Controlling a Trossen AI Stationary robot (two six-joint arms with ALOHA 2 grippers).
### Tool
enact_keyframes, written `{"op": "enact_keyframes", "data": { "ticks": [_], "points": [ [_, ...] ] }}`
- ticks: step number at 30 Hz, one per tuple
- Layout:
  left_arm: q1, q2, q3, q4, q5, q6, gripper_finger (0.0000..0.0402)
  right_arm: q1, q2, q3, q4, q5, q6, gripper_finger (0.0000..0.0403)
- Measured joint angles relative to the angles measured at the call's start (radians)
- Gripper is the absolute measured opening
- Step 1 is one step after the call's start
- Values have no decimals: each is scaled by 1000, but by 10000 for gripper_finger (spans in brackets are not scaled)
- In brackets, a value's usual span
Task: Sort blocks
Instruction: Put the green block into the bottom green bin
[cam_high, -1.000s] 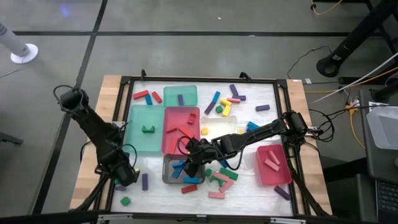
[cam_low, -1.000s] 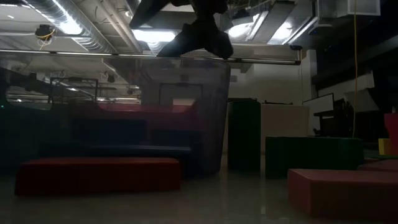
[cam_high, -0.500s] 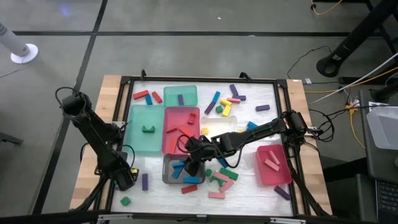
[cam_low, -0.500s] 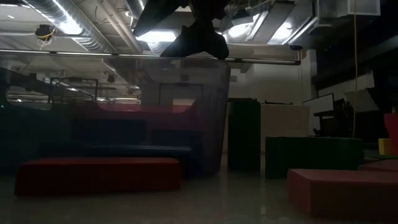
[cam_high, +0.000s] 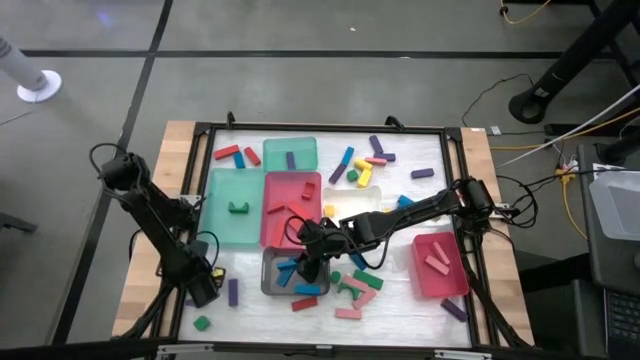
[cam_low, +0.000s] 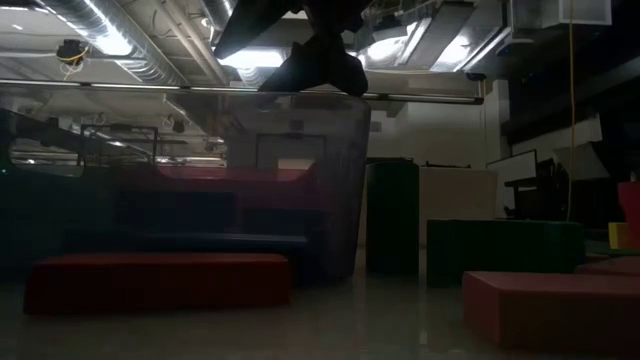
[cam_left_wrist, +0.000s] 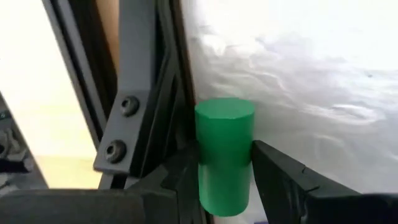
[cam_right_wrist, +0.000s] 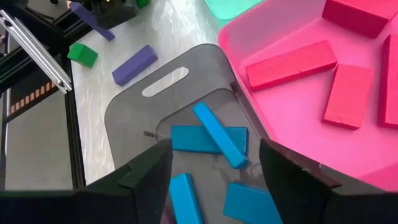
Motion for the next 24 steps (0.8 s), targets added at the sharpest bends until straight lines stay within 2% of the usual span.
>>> {"op": "enact_keyframes", "data": {
  "ticks": [6, 12, 24],
  "points": [
    [-1, 0, 1, 6, -135, 164, 132, 0, 0, 0, 0, 0, 0, 241],
    [0, 2, -7, 17, -249, 247, 132, 0, 0, 0, 0, 0, 0, 241],
    [0, 2, -61, 62, -260, 305, 131, -15, -36, 0, -30, -10, -6, 241]
  ]
}}
